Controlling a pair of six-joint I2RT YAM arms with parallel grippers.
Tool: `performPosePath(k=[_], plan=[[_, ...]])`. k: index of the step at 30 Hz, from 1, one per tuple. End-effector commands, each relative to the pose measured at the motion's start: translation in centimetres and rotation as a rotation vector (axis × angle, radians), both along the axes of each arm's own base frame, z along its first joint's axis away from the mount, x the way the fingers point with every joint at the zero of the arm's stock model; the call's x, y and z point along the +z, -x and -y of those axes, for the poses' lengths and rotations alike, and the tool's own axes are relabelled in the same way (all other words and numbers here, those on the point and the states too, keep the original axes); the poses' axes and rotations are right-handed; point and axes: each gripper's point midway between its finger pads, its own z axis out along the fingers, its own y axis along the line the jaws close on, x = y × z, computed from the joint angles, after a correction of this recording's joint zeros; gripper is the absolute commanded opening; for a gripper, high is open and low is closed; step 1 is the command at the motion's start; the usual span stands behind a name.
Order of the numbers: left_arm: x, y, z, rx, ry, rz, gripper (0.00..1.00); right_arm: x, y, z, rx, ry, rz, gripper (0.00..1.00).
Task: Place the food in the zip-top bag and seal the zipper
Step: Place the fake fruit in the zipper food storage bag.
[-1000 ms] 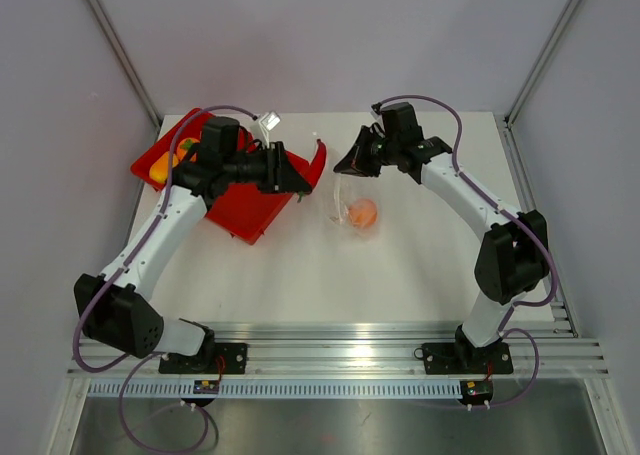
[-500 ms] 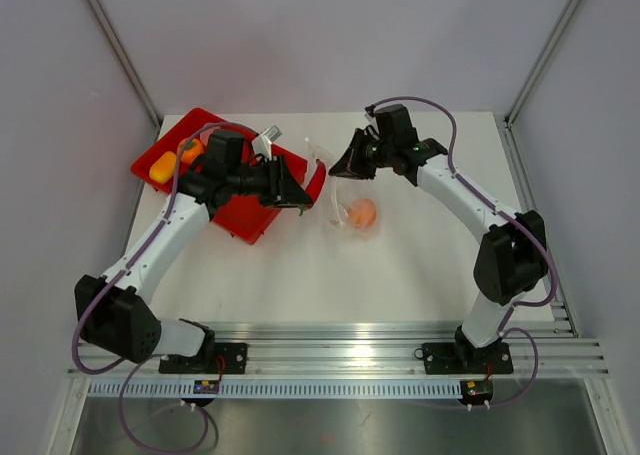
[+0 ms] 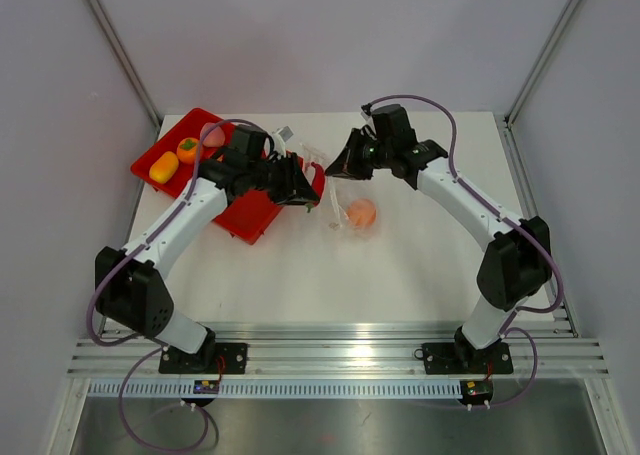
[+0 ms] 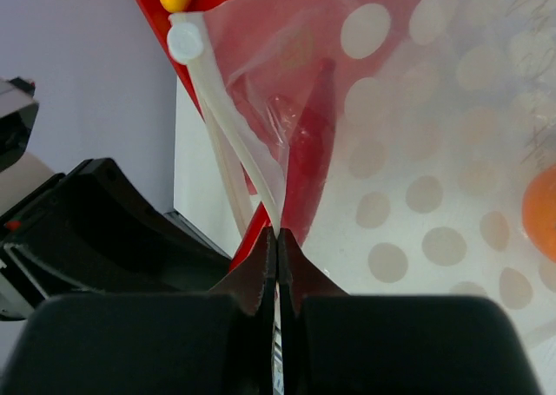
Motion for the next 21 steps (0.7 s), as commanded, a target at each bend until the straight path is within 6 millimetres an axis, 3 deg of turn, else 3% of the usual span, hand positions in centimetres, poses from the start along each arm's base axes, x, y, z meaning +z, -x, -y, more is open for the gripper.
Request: performPosePath(k=[1,9,11,13,14,17,21], plan=[[0.5,-2.4,0.3,0.056,-0.045,0.038,0.0,3.3,0.7,-0.8,0.014,-0.046,0.078,0.0],[1.1,-4.4,1.0,0.119,-0.1,0.055,0.0,3.5,1.1,-1.2,0.022,-0.049,0.08,0.0],[0.8,-4.6,1.4,0.107,-0.106,0.047,0.33,3.5,1.1,-1.3,0.025,-0.052,0.081,0.0],[0.7,-4.4,1.8,0.085,-0.104,0.044,0.55,3.3,1.1,-1.2,0.023,-0.049,0.077,0.0],[0.8,-4.2,1.9,0.075,-0.106,0.047,0.71,3.3,1.1,-1.2,0.022,-0.048,0.076,0.0],[1.2,-3.8,2.3,0.042,-0.097,0.06,0.85,3.0,1.0,-1.1,0.014,-0.039,0.075,0.0],[2.6,-2.9,2.2,-0.016,-0.089,0.096,0.86,2.7,0.8,-1.2,0.011,-0.037,0.07,0.0]])
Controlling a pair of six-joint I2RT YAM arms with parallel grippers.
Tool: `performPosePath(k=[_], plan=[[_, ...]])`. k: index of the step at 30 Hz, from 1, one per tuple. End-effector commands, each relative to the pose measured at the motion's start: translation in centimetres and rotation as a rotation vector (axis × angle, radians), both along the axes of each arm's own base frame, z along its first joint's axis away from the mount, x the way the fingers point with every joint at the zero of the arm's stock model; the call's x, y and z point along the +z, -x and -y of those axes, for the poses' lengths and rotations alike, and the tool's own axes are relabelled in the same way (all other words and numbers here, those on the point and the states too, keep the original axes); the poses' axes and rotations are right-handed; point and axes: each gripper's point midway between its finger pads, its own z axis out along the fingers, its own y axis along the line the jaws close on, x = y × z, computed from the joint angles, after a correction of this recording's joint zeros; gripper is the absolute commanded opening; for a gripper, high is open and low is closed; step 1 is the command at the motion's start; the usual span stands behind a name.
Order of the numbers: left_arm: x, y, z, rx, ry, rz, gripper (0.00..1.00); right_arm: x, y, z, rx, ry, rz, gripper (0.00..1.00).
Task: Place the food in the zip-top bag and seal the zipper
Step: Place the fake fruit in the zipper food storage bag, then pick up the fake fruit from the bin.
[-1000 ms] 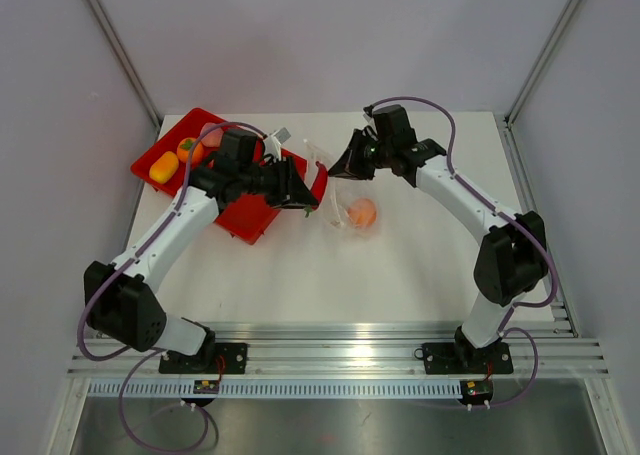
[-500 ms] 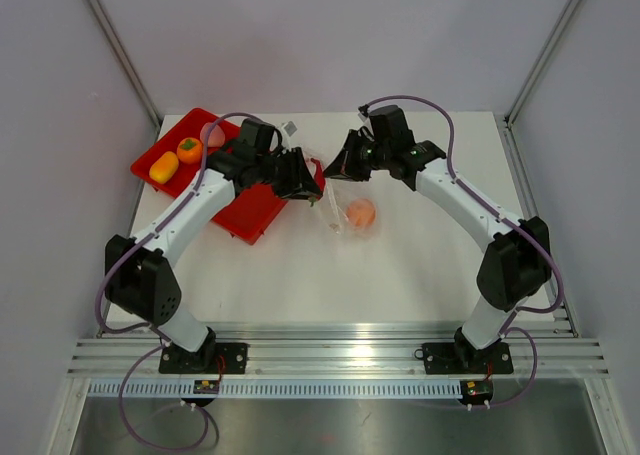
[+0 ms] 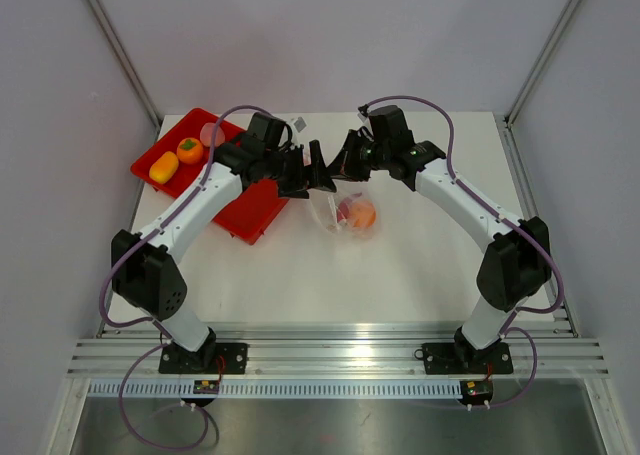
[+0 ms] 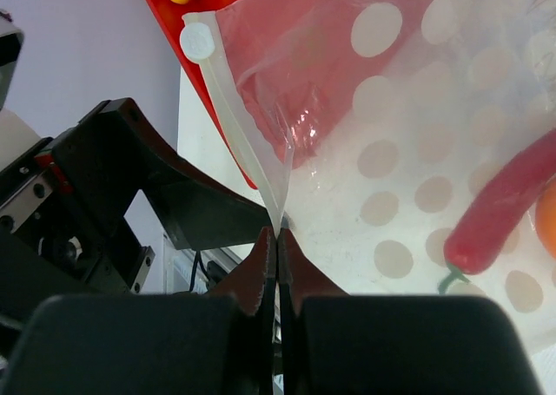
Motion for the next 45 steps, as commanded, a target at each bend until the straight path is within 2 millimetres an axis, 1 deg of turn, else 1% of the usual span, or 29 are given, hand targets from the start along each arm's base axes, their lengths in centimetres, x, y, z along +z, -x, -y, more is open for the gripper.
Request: performPosePath(k=[1,5,7,11,12,14,15,16,17,18,20,22,23,24,26,27,28,30,31,33,34,35,36,37,38,39,40,41,45], plan=[[3.2,0.4,0.3,-0.081,0.016,0.093,0.85,2.4,0.0,-0.3,-0.007,-0.032,0.066,0.0],[4.6,1.7,-0.4,-0.157,0.033,0.131,0.79,2.2,-0.1,-0.3,-0.006,-0.025,0.064,0.0],[5.6,1.7,-1.6,-0.17,0.06,0.161,0.77,2.3,-0.1,-0.4,-0.004,-0.024,0.068,0.0],[7.2,0.1,-5.2,-0.106,0.106,0.193,0.75,2.1,-0.1,-0.4,0.001,-0.02,0.065,0.0],[7.3,-0.4,-6.6,-0.078,0.141,0.182,0.75,2.0,-0.1,-0.4,0.0,-0.019,0.064,0.0],[8.6,-1.5,-7.6,-0.021,0.209,0.226,0.78,1.9,-0.2,-0.3,-0.001,-0.014,0.067,0.0],[7.7,-2.3,-8.9,0.036,0.206,0.214,0.79,1.9,-0.1,-0.4,0.001,-0.014,0.066,0.0],[7.5,-3.2,-9.8,0.084,0.189,0.223,0.79,2.0,-0.1,-0.4,0.002,-0.016,0.068,0.0],[6.4,-4.1,-10.8,0.131,0.144,0.201,0.8,2.0,-0.2,-0.4,0.002,-0.017,0.068,0.0],[5.2,-5.6,-12.9,0.223,0.055,0.203,0.79,2.0,-0.1,-0.4,0.004,-0.017,0.07,0.0],[4.1,-6.8,-14.8,0.286,-0.017,0.183,0.77,2.0,-0.1,-0.3,0.004,-0.011,0.072,0.0],[2.6,-8.7,-17.2,0.379,-0.074,0.152,0.76,2.1,-0.1,-0.2,0.006,-0.006,0.077,0.0],[2.1,-9.3,-18.3,0.429,-0.112,0.144,0.78,2.0,-0.1,-0.2,0.008,-0.001,0.077,0.0],[0.6,-10.5,-20.8,0.524,-0.193,0.121,0.84,2.1,-0.1,-0.1,0.006,0.002,0.075,0.0],[0.0,-11.9,-22.9,0.623,-0.241,0.114,0.9,2.3,-0.1,-0.1,0.009,0.006,0.084,0.0],[-0.8,-12.6,-25.0,0.691,-0.291,0.11,0.93,2.3,0.0,0.0,0.01,0.008,0.083,0.0],[-2.4,-13.4,-25.9,0.719,-0.315,0.074,0.93,2.2,0.0,0.0,0.01,0.013,0.082,0.0],[-3.4,-14.8,-27.6,0.766,-0.338,0.052,0.93,2.3,0.1,0.1,0.011,0.015,0.087,0.0],[-5.5,-15.6,-28.1,0.773,-0.352,0.011,0.93,2.3,0.1,0.2,0.012,0.019,0.088,0.0],[-5.9,-17.2,-28.8,0.79,-0.34,0.01,0.91,2.2,0.2,0.2,0.014,0.024,0.085,0.0],[-7.8,-18.2,-28.9,0.778,-0.334,-0.023,0.89,2.3,0.2,0.2,0.019,0.027,0.09,0.0],[-8.1,-18.9,-29.2,0.777,-0.339,-0.026,0.88,2.1,0.2,0.2,0.02,0.032,0.085,0.0],[-7.0,-20.4,-29.8,0.792,-0.352,0.011,0.87,2.0,0.2,0.3,0.02,0.033,0.082,0.0],[-7.9,-20.3,-30.2,0.79,-0.386,-0.019,0.86,1.9,0.2,0.2,0.019,0.035,0.079,0.0],[-10.1,-20.7,-30.8,0.789,-0.419,-0.061,0.86,1.8,0.2,0.3,0.018,0.035,0.077,0.0],[-9.4,-21.4,-31.4,0.806,-0.44,-0.045,0.85,1.8,0.2,0.2,0.018,0.036,0.075,0.0],[-9.9,-21.7,-31.6,0.801,-0.448,-0.05,0.83,1.6,0.1,0.2,0.019,0.038,0.073,0.0],[-11.2,-22.0,-31.7,0.795,-0.454,-0.071,0.83,1.6,0.1,0.2,0.019,0.039,0.073,0.0],[-12.7,-22.8,-32.0,0.795,-0.457,-0.075,0.79,1.2,0.0,0.2,0.017,0.046,0.062,0.0]])
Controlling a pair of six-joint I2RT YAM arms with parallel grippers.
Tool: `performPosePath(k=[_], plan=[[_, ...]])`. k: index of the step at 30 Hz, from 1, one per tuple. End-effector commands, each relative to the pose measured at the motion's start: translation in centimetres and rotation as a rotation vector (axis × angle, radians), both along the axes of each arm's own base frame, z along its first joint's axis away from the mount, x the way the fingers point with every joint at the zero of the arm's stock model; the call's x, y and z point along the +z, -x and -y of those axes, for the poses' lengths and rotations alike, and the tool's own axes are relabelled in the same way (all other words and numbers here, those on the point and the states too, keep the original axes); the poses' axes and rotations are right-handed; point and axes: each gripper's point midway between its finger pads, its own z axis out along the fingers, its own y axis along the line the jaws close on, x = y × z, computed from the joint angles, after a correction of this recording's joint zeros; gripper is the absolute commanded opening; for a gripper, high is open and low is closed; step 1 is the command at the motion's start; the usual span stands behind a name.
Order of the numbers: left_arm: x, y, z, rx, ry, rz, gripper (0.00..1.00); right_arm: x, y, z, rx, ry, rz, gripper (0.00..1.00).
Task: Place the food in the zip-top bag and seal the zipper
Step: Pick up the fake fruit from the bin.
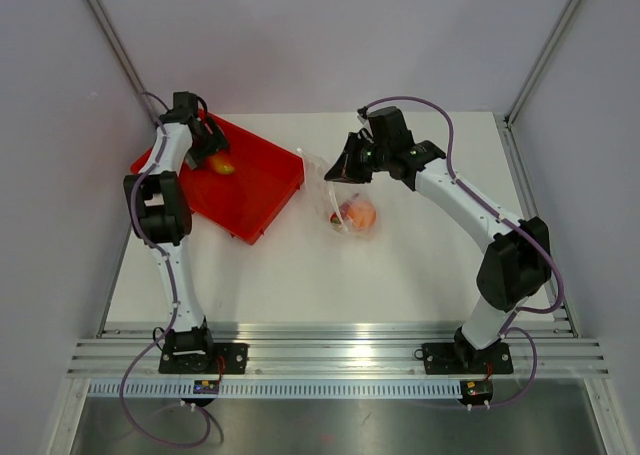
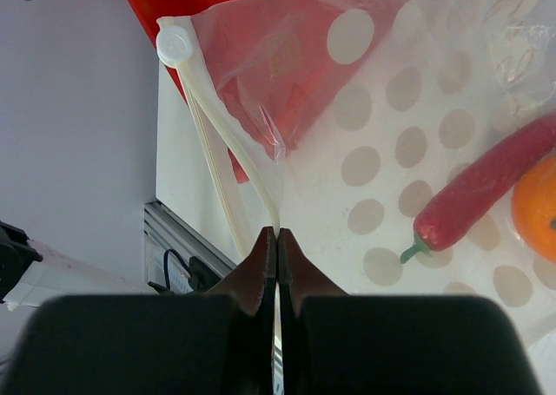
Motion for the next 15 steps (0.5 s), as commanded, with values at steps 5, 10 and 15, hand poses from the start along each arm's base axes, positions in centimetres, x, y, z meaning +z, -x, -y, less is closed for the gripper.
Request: performPosePath(k=[5,10,15], plan=[[-0.3,-2.0,-1.5,0.009,-0.054,0.034,0.77,1.8,-0.5,-0.5,0.007,-0.003,0.054,0.0],[-1.6,-3.0,-1.8,0.002,-0.071,0.026,0.76,1.9,-0.6,-0.7,0.015,-0.002,0.053,0.0],[-4.0,-2.7,-1.5,-0.008,-0.053,-0.023,0.68,1.6,-0.7,-0.9,0.015,-0.004,0.041,0.0]])
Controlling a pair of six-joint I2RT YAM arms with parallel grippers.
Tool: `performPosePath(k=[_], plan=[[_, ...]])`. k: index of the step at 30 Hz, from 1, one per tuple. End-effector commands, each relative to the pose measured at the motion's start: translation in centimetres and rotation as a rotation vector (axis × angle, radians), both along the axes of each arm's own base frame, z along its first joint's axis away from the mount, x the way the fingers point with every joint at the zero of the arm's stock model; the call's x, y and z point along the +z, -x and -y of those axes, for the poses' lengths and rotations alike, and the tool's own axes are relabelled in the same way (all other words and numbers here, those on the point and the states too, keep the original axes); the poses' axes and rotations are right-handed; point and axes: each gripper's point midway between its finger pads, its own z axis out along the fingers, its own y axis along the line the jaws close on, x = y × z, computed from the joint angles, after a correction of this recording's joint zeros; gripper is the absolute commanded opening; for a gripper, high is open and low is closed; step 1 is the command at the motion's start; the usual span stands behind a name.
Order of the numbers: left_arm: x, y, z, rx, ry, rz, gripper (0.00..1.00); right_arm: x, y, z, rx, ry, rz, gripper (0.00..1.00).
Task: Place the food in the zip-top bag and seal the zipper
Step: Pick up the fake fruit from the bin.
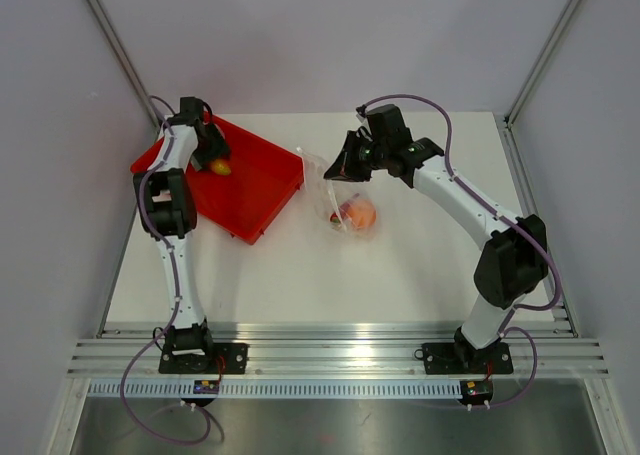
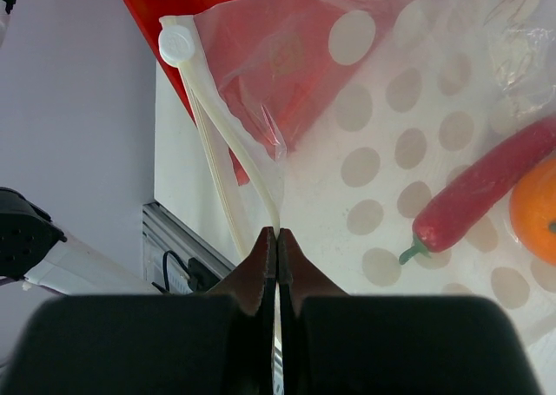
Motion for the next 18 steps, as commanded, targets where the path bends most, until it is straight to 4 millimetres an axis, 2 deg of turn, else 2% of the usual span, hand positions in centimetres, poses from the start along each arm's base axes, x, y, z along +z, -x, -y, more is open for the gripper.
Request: performPosePath(k=[1,4,5,6,7,8,9,10,11,12,13,14,15,16,17,18], plan=[[-0.2,-0.8,-0.8,0.004,-0.02,0.015,0.61,1.5,-0.3,-0.7,0.017,-0.015,0.043,0.0],[0.0,0.0,-0.5,0.0,-0.012,0.008,0.47,1.6,-0.2,-0.7,0.015,-0.014,0.047,0.0],[2.1,-0.2,-0.5,0.0,-0.014,0.055,0.44,1.6,-0.3,-0.7,0.012,-0.014,0.049,0.0],[3.4,0.0,-0.3,0.004,-0.011,0.079,0.41,1.5,-0.3,-0.7,0.012,-0.013,0.046,0.0],[3.0,1.1,0.2,-0.001,-0.007,0.063,0.38,1.6,-0.4,-0.8,0.012,-0.016,0.047,0.0],[6.8,1.0,0.5,-0.007,-0.016,0.152,0.38,1.4,-0.4,-1.0,0.015,-0.017,0.044,0.0],[7.7,1.6,0.9,-0.019,-0.022,0.166,0.37,1.5,-0.5,-1.1,0.017,-0.022,0.046,0.0],[7.7,2.7,1.5,-0.026,-0.032,0.154,0.36,1.3,-0.5,-1.2,0.019,-0.021,0.04,0.0],[11.2,3.5,2.1,-0.034,-0.032,0.22,0.35,1.3,-0.5,-1.4,0.023,-0.026,0.039,0.0],[12.2,4.2,2.6,-0.047,-0.025,0.241,0.35,1.1,-0.4,-1.6,0.029,-0.025,0.037,0.0],[11.9,5.7,3.1,-0.057,-0.023,0.229,0.34,1.0,-0.4,-1.7,0.03,-0.025,0.035,0.0],[13.1,6.2,4.8,-0.104,0.013,0.262,0.32,1.0,-0.3,-1.8,0.036,-0.026,0.033,0.0],[15.6,7.4,5.6,-0.141,0.014,0.312,0.31,1.0,-0.3,-2.0,0.04,-0.027,0.033,0.0],[16.1,8.4,6.3,-0.163,0.016,0.312,0.3,0.9,-0.3,-2.0,0.042,-0.028,0.033,0.0],[15.8,9.9,7.6,-0.195,0.027,0.282,0.28,0.9,-0.3,-2.2,0.046,-0.031,0.034,0.0],[18.0,11.4,8.3,-0.225,0.037,0.329,0.24,0.9,-0.4,-2.2,0.044,-0.032,0.036,0.0]])
